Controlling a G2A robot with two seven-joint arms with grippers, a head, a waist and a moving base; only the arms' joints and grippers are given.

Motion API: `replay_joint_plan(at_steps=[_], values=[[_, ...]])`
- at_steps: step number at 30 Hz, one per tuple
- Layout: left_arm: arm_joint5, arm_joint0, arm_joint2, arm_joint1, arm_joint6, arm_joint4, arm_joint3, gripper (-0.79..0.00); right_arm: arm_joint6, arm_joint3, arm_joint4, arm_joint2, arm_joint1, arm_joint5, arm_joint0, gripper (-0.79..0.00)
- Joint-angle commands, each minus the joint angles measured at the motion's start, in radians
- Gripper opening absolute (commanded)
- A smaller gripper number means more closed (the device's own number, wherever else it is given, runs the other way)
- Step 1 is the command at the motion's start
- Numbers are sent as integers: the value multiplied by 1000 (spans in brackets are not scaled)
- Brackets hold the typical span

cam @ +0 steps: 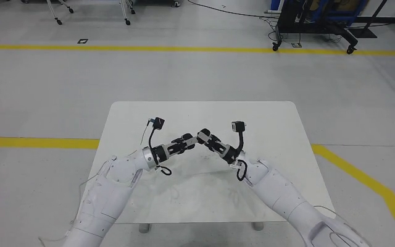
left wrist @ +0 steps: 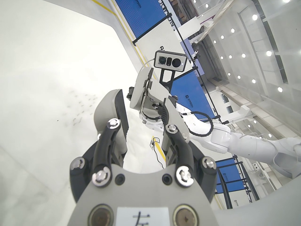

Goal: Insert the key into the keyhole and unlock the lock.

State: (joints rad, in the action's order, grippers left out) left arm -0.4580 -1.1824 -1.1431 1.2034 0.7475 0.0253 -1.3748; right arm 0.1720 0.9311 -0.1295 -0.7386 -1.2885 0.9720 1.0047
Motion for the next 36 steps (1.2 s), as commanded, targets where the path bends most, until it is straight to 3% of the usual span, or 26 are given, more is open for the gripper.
replay_joint_plan(at_steps=[1, 5, 17, 20, 36], values=[[-2, 1, 0, -1, 3, 1, 0, -563, 5, -6, -3, -4, -3, 1, 0, -785], [0, 2, 2, -2, 6, 5, 1, -674, 16, -15, -8, -11, -9, 2, 0, -785], [9, 12, 9, -4, -5, 2, 12, -714, 50, -37, -17, -26, -27, -4, -5, -785], [15, 13, 11, -4, -10, -1, 14, -779, 59, -40, -22, -31, -31, 0, -4, -785], [46, 1, -6, -6, -99, -10, 5, -785, 116, -48, -33, -60, -40, 6, 10, -785]])
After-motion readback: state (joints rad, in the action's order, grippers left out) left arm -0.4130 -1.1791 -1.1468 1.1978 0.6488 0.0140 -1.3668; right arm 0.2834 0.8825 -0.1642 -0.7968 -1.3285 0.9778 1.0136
